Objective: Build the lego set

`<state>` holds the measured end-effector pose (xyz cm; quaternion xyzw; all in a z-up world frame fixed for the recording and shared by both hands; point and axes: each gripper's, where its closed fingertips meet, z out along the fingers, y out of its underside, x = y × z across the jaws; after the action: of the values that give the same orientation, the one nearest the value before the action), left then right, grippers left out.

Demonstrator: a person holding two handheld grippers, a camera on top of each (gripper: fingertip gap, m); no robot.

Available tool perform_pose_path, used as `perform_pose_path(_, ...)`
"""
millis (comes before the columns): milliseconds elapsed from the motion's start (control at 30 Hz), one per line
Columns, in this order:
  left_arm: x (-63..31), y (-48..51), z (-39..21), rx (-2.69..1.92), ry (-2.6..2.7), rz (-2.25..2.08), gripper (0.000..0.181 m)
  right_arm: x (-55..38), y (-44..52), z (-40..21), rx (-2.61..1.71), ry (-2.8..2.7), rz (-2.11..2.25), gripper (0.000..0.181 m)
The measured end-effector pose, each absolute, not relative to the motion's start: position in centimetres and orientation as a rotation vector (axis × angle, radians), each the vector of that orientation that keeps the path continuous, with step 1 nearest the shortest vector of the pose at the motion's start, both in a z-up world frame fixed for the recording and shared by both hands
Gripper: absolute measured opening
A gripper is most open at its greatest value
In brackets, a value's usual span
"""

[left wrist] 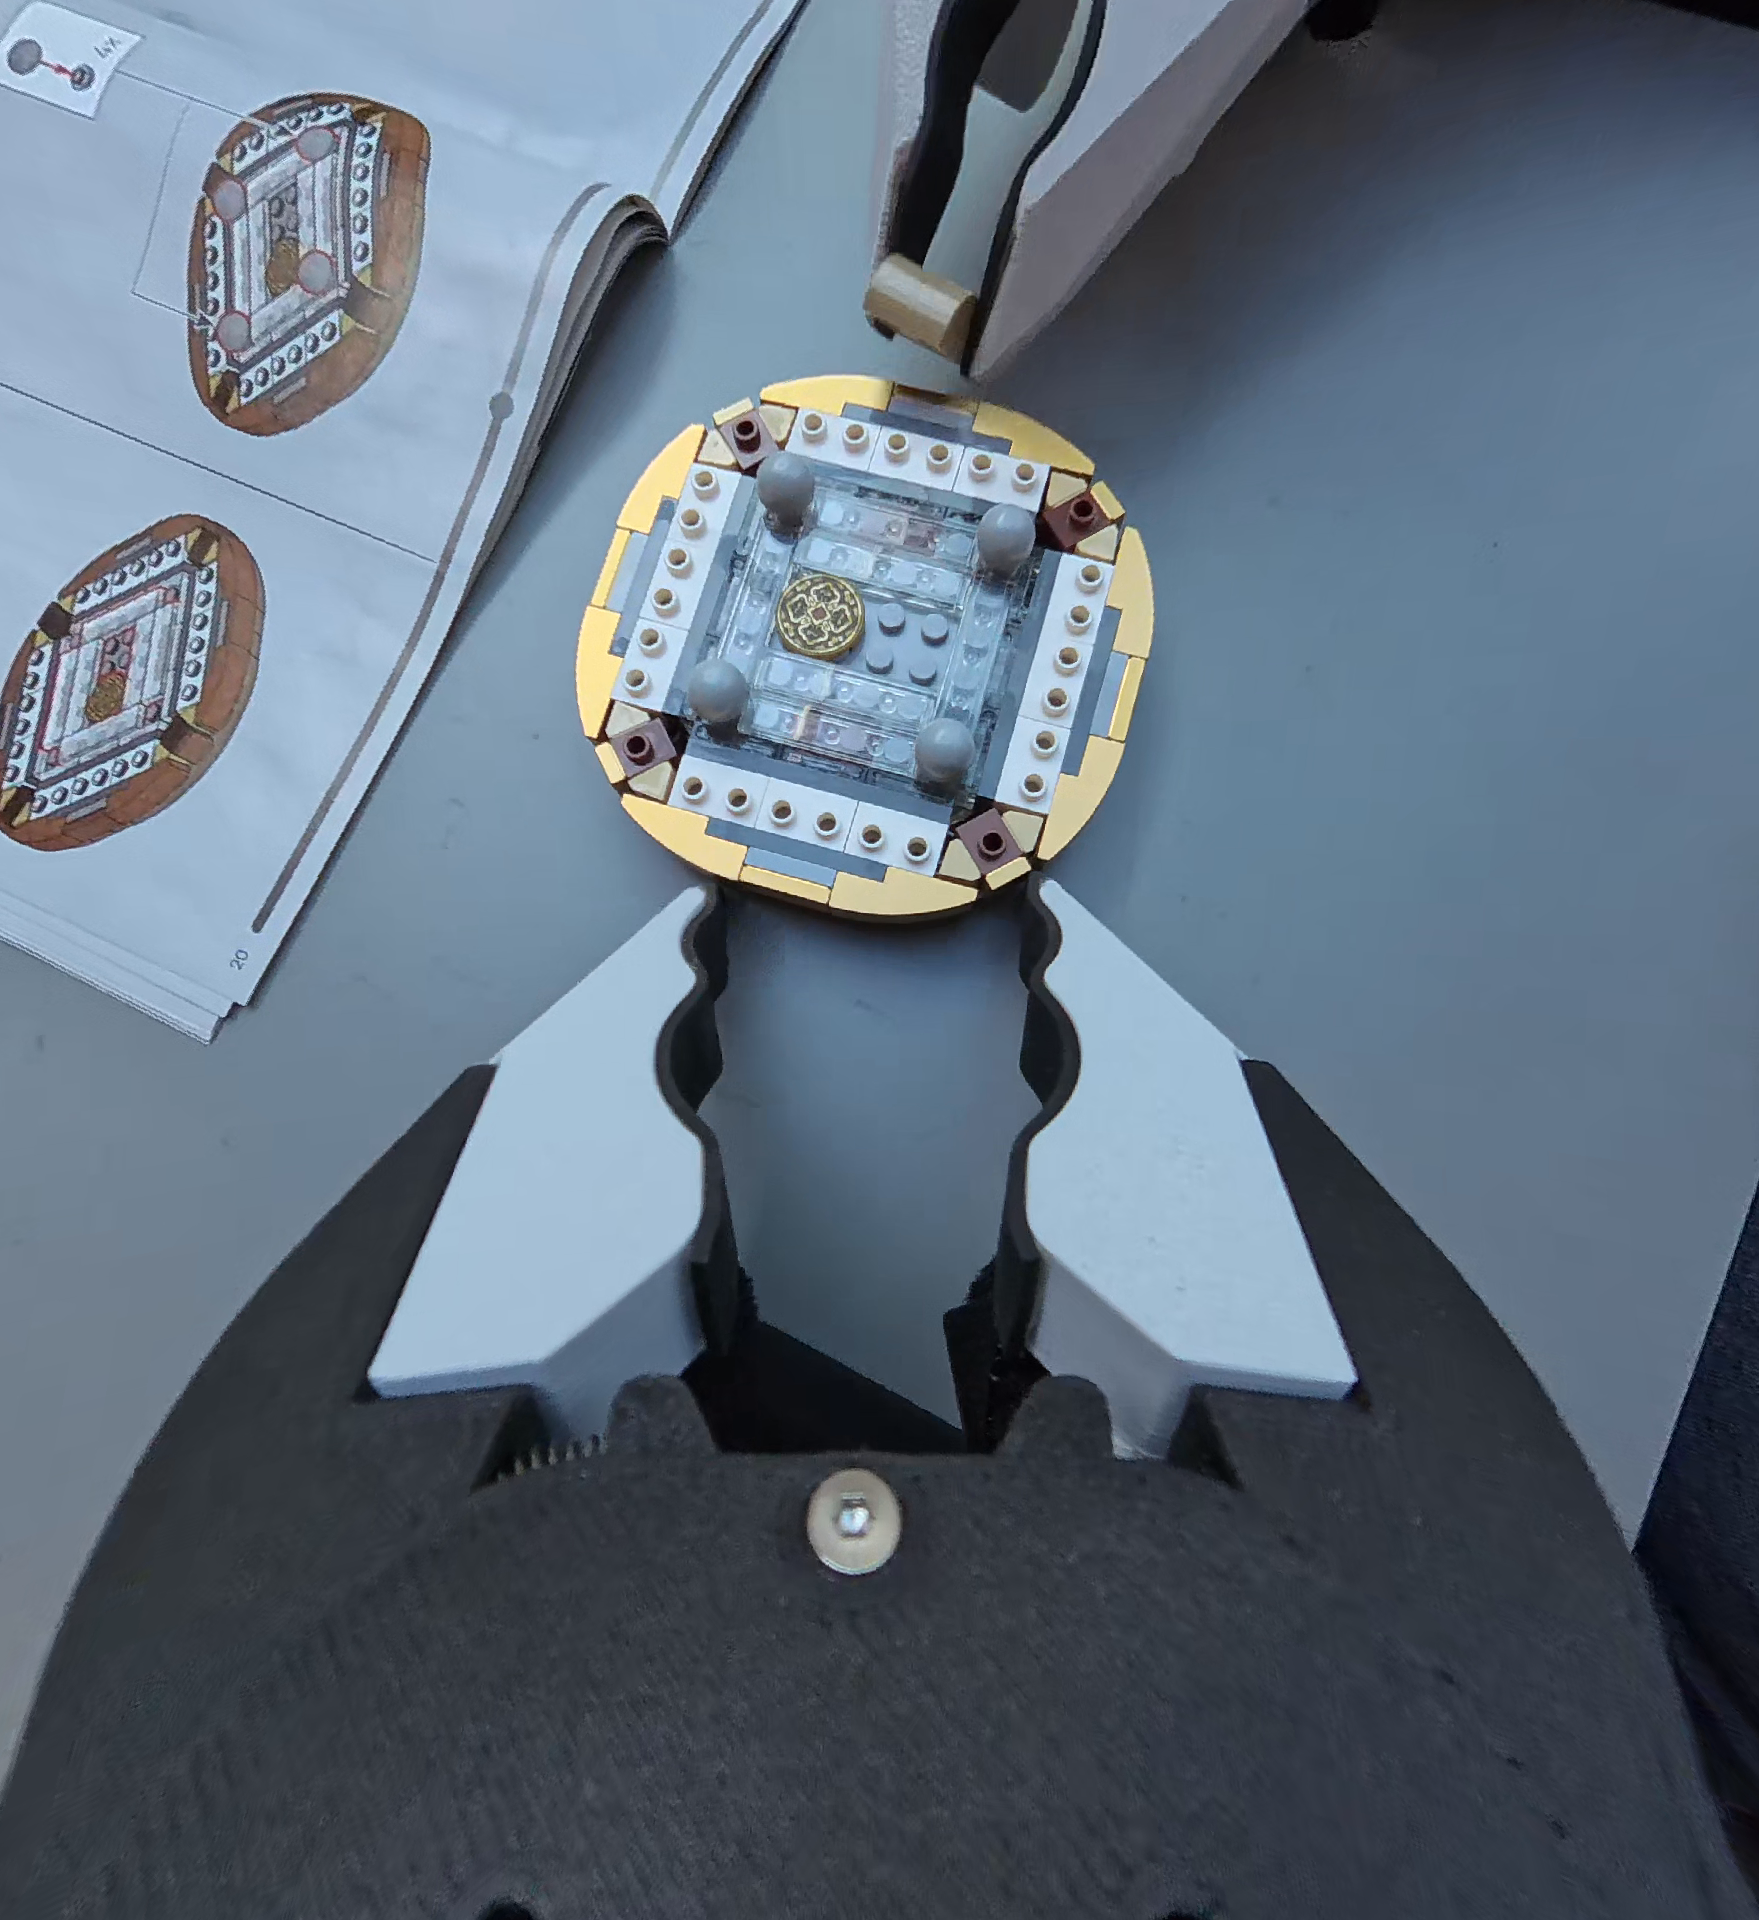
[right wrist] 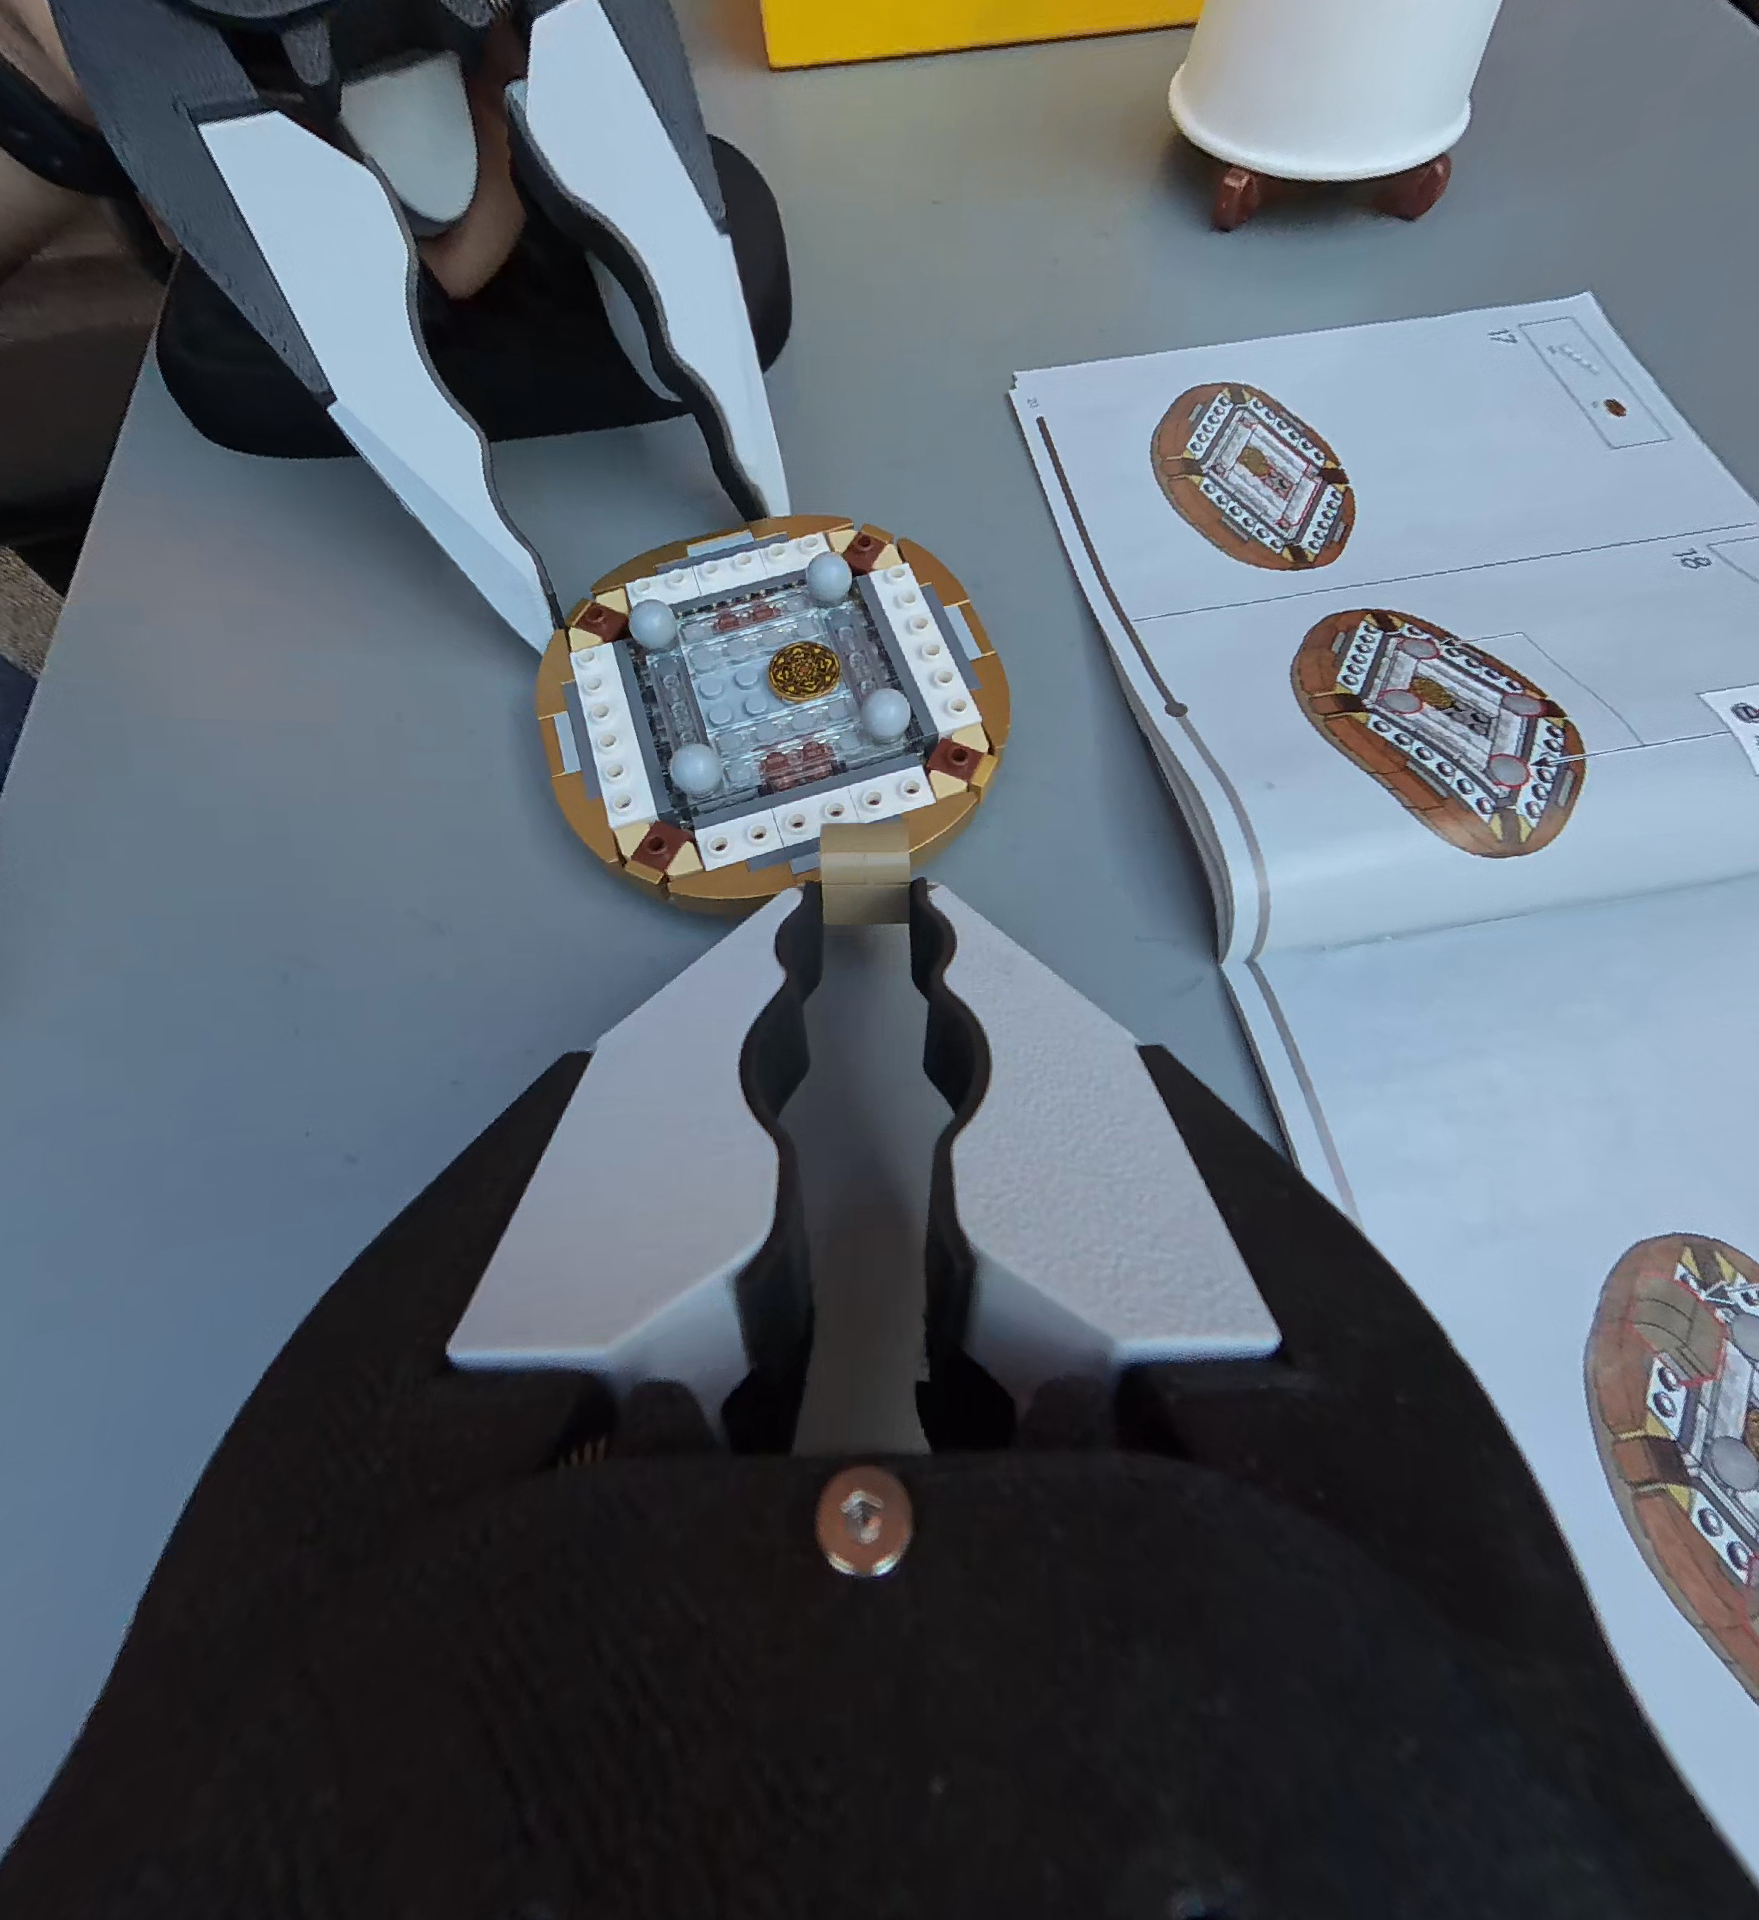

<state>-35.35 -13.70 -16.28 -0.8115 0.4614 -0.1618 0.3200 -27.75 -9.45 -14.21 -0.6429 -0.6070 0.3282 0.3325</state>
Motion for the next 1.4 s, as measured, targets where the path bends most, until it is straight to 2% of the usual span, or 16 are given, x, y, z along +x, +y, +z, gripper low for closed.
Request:
perform_pose_path(500, -34.1, -12.7, -14.3, -1.990, 1.194, -0.404, 0.051, -26.8, -8.4, -14.6, -1.746, -1.557, 0.829, 0.016)
perform_pose_path(967, -31.6, -11.4, -11.0, -1.707, 1.190, -0.350, 0.062, -26.0, -7.8, -15.2, -1.790, -1.573, 0.791, 0.016)
perform_pose_path(1200, -30.6, -11.7, -10.2, -1.532, 1.373, -0.176, 0.060, -26.0, -7.9, -15.2, -1.796, -1.561, 0.834, 0.016)
perform_pose_path(1400, -30.1, -11.6, -9.4, -1.441, 1.453, -0.036, 0.045, -26.2, -8.1, -15.3, -1.792, -1.557, 0.855, 0.016)
